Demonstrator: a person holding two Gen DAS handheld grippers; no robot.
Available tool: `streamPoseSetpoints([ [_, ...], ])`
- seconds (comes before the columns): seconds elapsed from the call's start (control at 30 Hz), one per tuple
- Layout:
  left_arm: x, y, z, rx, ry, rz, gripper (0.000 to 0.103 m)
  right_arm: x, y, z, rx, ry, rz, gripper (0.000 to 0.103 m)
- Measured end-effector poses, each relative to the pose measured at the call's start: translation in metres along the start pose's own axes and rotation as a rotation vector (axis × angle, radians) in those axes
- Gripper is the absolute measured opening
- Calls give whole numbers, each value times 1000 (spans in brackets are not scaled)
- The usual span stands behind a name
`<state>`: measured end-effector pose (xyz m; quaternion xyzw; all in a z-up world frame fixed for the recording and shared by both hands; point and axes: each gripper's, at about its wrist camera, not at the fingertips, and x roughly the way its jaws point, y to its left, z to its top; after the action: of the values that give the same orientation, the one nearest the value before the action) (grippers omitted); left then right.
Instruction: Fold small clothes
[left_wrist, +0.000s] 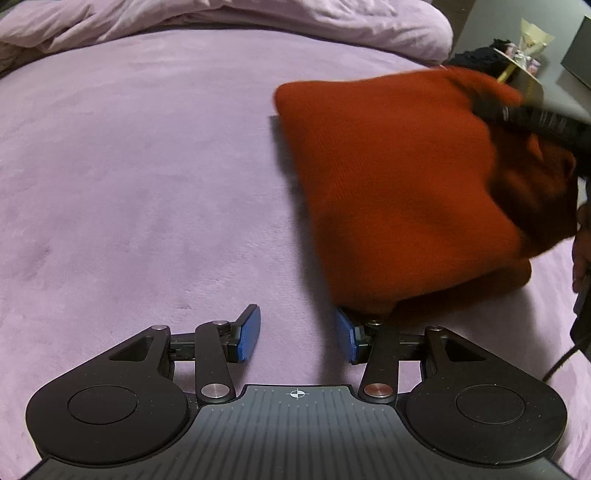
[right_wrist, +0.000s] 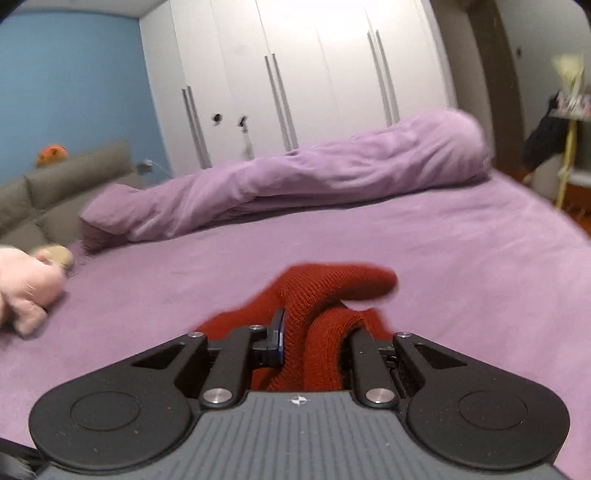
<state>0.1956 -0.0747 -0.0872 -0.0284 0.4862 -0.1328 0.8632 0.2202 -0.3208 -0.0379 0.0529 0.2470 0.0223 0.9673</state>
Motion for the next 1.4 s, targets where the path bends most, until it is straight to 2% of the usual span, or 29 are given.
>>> streamPoseSetpoints([
  [0.07, 0, 0, -1, -7, 4, -1, 49, 18, -8, -12, -20, 93, -86, 13],
  [0.1, 0, -2, -1, -5, 6, -6, 49, 24, -14, -18, -2, 153, -100, 15],
  [0.13, -1, -3, -2, -1, 9, -11, 49, 22, -21, -21, 41, 177, -86, 23],
  [0.17, -2, -2, -2, 4, 10, -18, 49, 15, -28, -23, 97, 167, -65, 26],
  [0.23, -5, -4, -3, 21, 10, -29, 49, -7, -45, -27, 228, 142, -38, 43],
  [0.3, -8, -7, -4, 43, 6, -27, 49, -30, -60, -40, 348, 137, -17, 50],
  [0.43, -8, -14, -5, 73, -7, -26, 48, -62, -69, -68, 462, 173, 39, 50],
  [0.57, -7, -27, -3, 84, 12, -49, 49, -65, -62, -79, 420, 165, 30, 48],
  [0.63, -8, -34, -2, 104, 7, -52, 50, -59, -57, -71, 391, 159, 27, 25],
  [0.73, -6, -46, 1, 139, -32, -29, 51, -51, -47, -64, 379, 168, 27, 20],
  [0.83, 8, -51, 7, 142, -21, 14, 50, -48, -57, -62, 561, 148, 170, 19],
  [0.93, 6, -43, 11, 70, -68, 29, 51, -51, -80, -69, 817, 94, 357, 18],
  [1.0, 0, -32, 11, 23, -104, 62, 51, -48, -92, -75, 900, 87, 407, 18],
  [1.1, -5, -14, 10, -46, -110, 50, 52, -39, -94, -82, 830, 175, 287, 18],
  [1.17, -4, -12, 7, -52, -99, 41, 52, -31, -91, -90, 774, 261, 212, 18],
  [1.27, -2, -11, 2, -46, -91, 40, 52, -32, -86, -90, 700, 272, 201, 19],
  [1.37, -6, -5, 1, -50, -73, 13, 53, -40, -86, -78, 637, 268, 199, 31],
  [1.4, -9, -2, 1, -46, -66, 1, 55, -43, -90, -74, 624, 265, 195, 39],
])
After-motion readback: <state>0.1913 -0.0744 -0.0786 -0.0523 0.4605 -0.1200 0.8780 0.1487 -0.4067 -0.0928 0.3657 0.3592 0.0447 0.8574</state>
